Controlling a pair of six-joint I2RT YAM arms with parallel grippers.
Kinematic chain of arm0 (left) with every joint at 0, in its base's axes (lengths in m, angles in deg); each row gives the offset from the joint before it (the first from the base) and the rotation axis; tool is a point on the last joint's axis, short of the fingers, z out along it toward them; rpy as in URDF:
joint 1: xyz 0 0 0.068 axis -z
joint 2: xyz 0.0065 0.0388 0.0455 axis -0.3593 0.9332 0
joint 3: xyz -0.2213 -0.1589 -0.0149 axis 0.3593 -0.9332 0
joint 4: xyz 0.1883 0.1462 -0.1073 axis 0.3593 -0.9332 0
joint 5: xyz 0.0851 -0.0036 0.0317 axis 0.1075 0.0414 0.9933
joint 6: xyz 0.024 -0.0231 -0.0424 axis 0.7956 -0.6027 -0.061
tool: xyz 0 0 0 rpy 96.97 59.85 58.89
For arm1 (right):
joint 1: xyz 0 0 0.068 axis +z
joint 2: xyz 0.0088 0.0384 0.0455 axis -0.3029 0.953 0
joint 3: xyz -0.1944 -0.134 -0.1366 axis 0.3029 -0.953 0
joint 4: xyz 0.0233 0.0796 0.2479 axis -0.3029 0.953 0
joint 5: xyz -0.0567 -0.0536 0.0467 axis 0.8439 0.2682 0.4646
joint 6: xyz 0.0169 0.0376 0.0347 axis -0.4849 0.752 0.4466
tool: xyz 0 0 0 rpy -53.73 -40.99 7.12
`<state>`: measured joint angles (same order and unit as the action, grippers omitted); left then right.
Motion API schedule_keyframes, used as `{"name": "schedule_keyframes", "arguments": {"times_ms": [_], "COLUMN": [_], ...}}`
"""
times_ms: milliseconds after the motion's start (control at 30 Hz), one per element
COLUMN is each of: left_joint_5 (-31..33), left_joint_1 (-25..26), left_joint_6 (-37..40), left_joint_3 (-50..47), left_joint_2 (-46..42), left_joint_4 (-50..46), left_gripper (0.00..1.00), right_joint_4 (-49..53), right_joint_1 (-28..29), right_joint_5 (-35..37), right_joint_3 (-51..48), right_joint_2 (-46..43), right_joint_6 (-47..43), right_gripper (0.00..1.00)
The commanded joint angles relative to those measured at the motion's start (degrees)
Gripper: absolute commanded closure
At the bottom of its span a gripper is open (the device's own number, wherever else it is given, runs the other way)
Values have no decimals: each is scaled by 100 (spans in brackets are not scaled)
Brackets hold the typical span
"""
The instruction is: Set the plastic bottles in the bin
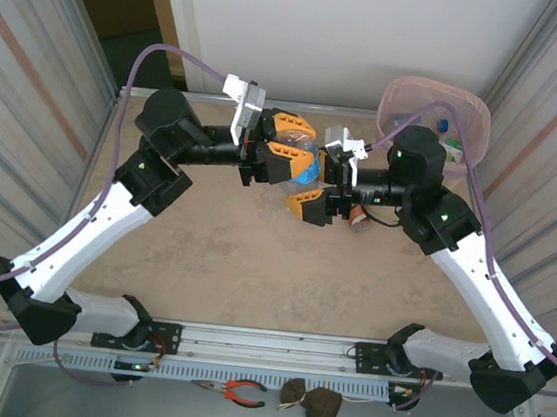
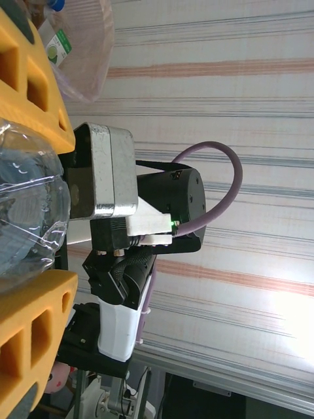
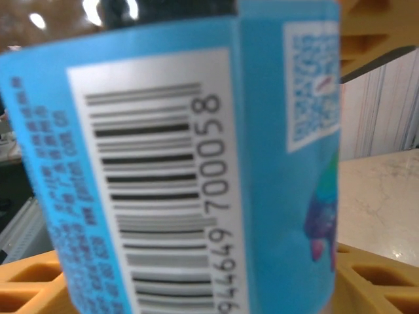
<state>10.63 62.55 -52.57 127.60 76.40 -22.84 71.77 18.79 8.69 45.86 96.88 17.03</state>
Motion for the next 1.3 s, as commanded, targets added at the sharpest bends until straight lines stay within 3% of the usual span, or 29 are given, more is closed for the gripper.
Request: {"name": "schedule_keyframes", "arguments": {"times_ms": [0, 467, 567, 767, 1000, 1267], "left_joint_5": [152, 298, 459, 871, 1451, 1722], "left_joint_1": [17, 16, 8, -100, -333, -532], "left_joint_6": [-48, -37, 28, 107, 135, -3], "left_joint_3": [-61, -201, -285, -479, -871, -1111], "left_joint_2": [-160, -292, -372, -605, -1016, -1139], "left_joint_4": [282, 426, 389, 313, 308, 202], "left_gripper": [69, 64, 56, 27, 19, 19], "right_joint_4": [-2, 24, 24, 36, 93, 344], "right_joint_1": [48, 41, 17, -179, -893, -2400], "right_joint_5": [18, 191, 265, 372, 607, 1062], "right_joint_3": [116, 184, 175, 157, 169, 487], "right_joint_2": [-12, -49, -85, -154, -276, -129], "right_joint_6": [-57, -64, -54, 21, 253, 785], "right_gripper": [34, 54, 56, 59, 60, 60]}}
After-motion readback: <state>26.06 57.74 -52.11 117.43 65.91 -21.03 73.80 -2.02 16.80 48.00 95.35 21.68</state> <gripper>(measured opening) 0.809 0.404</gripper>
